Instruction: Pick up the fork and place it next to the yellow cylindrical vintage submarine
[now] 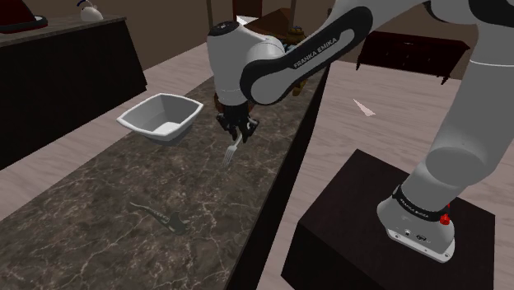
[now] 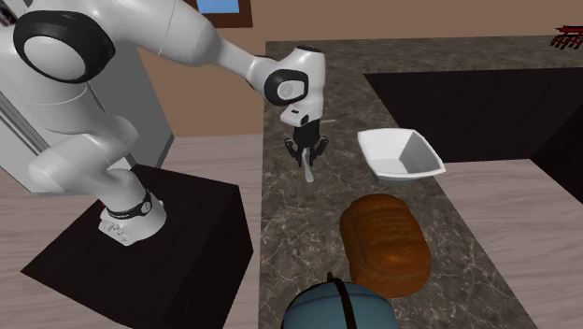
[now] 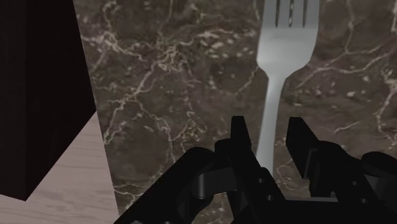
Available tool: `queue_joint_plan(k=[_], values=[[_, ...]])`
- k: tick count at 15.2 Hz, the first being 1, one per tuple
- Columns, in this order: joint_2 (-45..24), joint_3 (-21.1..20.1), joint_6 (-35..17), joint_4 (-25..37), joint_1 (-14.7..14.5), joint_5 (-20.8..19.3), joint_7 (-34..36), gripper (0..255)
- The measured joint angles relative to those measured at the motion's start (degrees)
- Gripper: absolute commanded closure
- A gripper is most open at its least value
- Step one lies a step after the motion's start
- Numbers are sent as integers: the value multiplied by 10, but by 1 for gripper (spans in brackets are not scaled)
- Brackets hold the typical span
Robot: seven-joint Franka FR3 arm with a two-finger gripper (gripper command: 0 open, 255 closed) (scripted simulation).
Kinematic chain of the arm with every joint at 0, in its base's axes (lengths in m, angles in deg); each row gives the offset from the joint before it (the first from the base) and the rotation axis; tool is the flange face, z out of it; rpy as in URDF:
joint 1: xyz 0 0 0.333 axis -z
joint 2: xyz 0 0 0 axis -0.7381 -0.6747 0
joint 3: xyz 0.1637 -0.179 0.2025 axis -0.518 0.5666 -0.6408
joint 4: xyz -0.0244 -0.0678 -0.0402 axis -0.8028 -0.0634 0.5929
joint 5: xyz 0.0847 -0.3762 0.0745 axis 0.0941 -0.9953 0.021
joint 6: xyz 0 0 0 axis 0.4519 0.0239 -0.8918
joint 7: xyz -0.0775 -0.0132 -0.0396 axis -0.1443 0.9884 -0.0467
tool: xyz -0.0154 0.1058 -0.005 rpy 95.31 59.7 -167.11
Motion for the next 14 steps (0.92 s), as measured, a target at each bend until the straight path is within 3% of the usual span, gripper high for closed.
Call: queue_joint_plan(k=[14], values=[[53, -14, 89, 55, 13, 52, -45, 255]])
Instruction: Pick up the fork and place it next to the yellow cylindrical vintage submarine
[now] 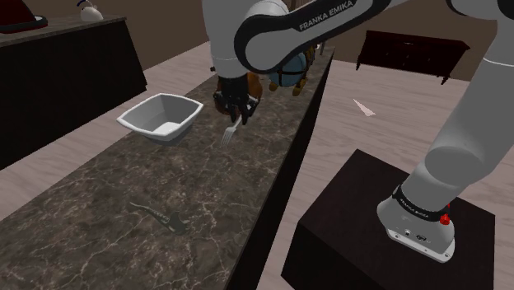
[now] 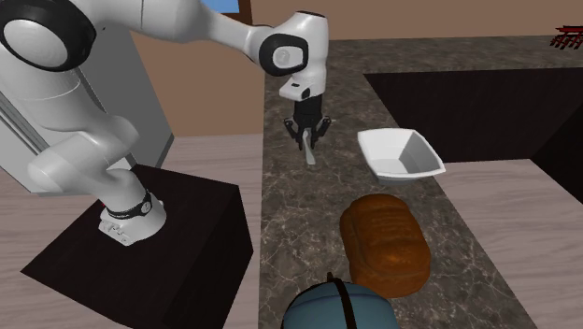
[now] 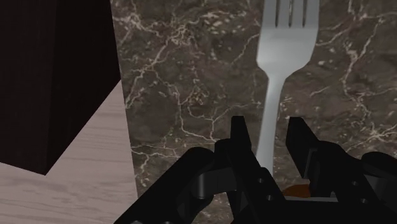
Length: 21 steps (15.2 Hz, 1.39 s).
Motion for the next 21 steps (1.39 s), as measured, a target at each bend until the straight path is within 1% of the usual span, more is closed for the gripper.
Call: queue_joint_plan(k=[10, 21], values=[[21, -4, 69, 56, 2, 21, -21, 255], [24, -6, 150, 136, -1, 27, -35, 255]])
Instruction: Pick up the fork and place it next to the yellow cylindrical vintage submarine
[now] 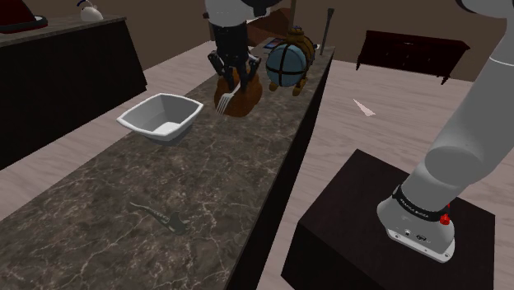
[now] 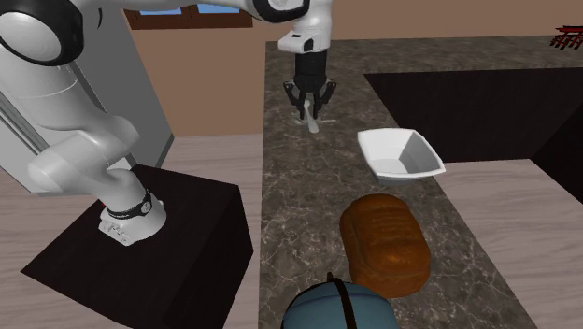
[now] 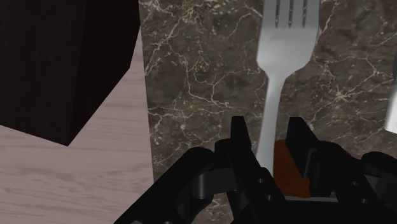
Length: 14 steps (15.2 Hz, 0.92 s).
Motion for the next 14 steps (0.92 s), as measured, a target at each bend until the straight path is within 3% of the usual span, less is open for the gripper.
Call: queue_joint_plan(k=[14], values=[[-22, -6, 115, 131, -15, -14, -6, 255]])
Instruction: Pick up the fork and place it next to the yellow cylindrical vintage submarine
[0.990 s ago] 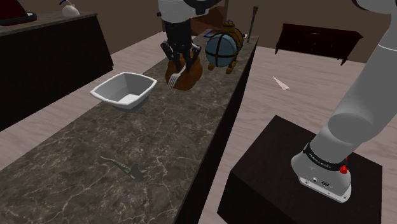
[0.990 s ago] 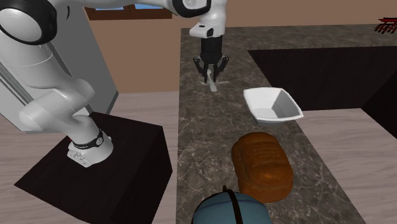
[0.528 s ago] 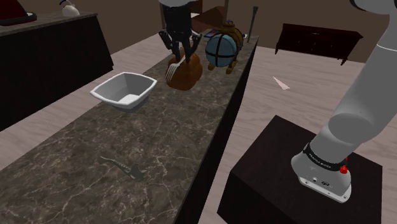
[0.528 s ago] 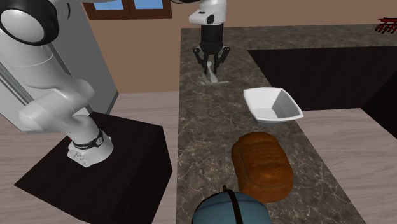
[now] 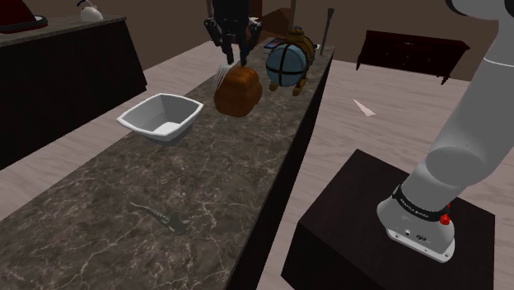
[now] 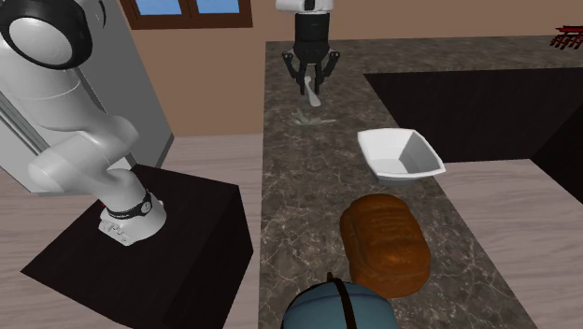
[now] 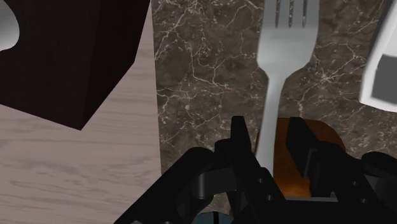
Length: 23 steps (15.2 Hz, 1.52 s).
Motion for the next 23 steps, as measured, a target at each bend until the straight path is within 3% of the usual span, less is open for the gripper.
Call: queue_joint_plan(k=[11, 13, 17, 23], values=[[-57, -6, 110, 151, -42, -43, 6, 255], [-41, -2, 108, 140, -24, -32, -11, 255], [24, 22, 74, 69, 45, 14, -82, 255], [75, 67, 48, 19, 107, 48, -178, 255]])
